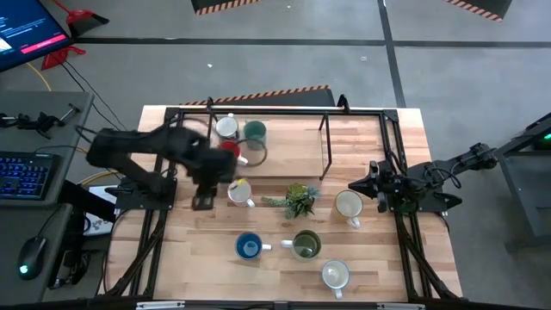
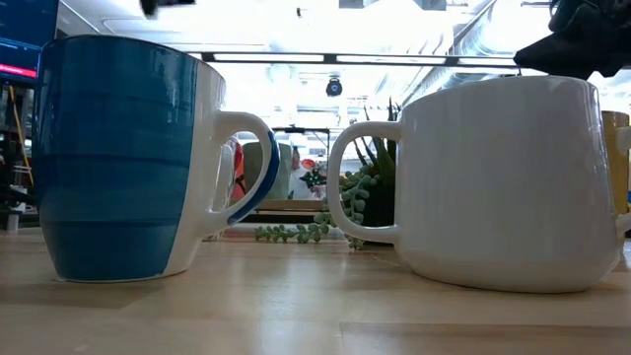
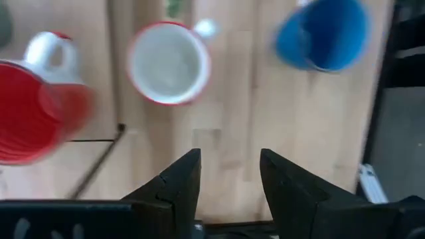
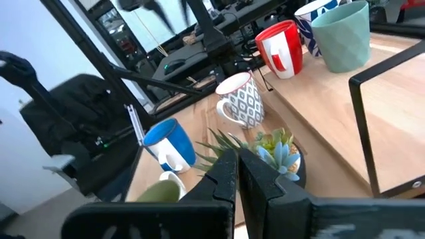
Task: Place coffee mugs
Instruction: Put the gray patterned mug on the shelf
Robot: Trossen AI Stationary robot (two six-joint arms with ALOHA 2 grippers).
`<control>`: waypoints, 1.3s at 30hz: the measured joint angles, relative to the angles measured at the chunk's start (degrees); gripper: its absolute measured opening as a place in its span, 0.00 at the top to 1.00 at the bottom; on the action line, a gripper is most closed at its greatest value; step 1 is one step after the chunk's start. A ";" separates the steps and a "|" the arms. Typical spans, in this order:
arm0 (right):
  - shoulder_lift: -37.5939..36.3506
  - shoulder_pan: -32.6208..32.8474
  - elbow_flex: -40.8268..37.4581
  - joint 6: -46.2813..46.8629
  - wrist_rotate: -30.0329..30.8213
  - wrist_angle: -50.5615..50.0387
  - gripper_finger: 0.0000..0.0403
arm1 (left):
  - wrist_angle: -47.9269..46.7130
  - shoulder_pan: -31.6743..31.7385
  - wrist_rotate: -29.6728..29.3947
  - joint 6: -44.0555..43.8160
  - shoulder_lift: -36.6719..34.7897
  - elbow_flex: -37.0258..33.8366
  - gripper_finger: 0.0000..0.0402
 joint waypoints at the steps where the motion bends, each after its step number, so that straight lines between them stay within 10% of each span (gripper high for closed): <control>1: 0.01 0.00 0.00 0.86 0.01 0.07 1.00 | 0.12 -1.81 -0.04 -1.71 -1.26 -0.15 0.64; 19: 9.11 0.00 6.79 -6.85 2.97 11.79 1.00 | 17.32 -33.26 -11.17 -49.06 -26.67 -33.92 0.63; 31: 44.96 -1.06 46.15 -19.02 4.52 -12.21 1.00 | 29.80 -43.63 -15.59 -58.34 -27.95 -45.68 0.63; 39: 67.03 -4.73 73.33 -30.17 -7.18 -20.20 0.93 | 30.10 -47.50 -19.09 -58.17 -28.37 -45.64 0.63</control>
